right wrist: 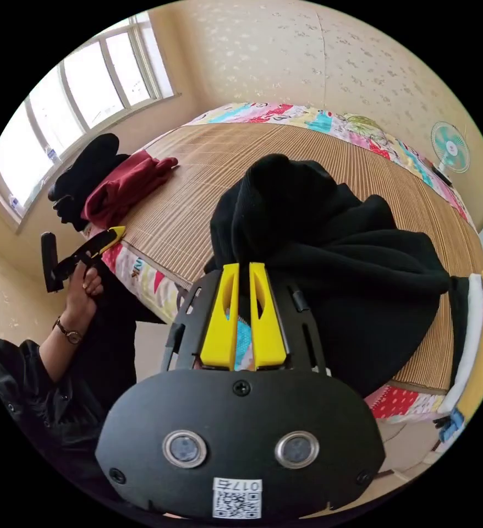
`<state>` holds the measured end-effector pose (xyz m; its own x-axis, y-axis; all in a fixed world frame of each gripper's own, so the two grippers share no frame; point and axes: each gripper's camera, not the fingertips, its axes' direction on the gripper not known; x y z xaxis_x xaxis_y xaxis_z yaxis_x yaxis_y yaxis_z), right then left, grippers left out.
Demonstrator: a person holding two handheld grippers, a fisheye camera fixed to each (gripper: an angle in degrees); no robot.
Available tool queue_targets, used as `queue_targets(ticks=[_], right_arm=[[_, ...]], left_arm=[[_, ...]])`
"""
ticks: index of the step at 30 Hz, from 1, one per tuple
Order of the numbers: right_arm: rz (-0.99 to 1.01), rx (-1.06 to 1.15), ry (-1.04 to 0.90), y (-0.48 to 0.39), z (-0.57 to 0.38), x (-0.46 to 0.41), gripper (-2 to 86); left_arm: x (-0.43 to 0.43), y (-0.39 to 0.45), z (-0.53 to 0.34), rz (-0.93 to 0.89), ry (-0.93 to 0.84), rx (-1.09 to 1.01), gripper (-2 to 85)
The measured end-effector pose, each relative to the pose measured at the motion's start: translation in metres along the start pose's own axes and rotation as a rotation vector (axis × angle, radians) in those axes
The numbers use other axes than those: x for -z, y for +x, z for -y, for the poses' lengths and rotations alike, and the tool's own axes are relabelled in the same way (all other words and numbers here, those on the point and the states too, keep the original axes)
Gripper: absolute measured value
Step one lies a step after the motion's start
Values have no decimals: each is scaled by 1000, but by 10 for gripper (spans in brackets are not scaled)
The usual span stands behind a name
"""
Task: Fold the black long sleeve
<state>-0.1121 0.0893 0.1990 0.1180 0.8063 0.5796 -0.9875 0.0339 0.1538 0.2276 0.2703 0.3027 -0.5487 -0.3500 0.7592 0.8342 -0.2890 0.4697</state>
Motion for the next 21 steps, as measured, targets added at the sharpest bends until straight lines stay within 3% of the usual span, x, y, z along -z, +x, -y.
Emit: queue_targets(ticks=[3, 5, 7, 10, 13, 15, 18, 21], right_arm=[[246, -42, 123, -34, -34, 22, 27], [332, -21, 71, -55, -49, 14, 25], [510, 58, -69, -75, -59, -5, 22], [611, 247, -168, -87, -59, -1, 19], [722, 373, -84, -78, -44, 38, 26], [665, 371, 16, -66, -31, 64, 35], [398, 253, 139, -42, -2, 80, 56], [213, 188, 126, -31, 36, 65, 75]], left_arm=[[-3, 10, 2, -3, -1, -23, 108], [-4, 15, 2, -14, 8, -29, 120], [-5, 17, 1, -20, 18, -24, 125], [-6, 19, 3, -29, 20, -11, 125], [-7, 21, 5, -52, 19, 4, 125], [-7, 19, 7, -88, 24, 34, 125], [-8, 17, 7, -129, 32, 69, 125], [-9, 22, 8, -151, 25, 69, 125]])
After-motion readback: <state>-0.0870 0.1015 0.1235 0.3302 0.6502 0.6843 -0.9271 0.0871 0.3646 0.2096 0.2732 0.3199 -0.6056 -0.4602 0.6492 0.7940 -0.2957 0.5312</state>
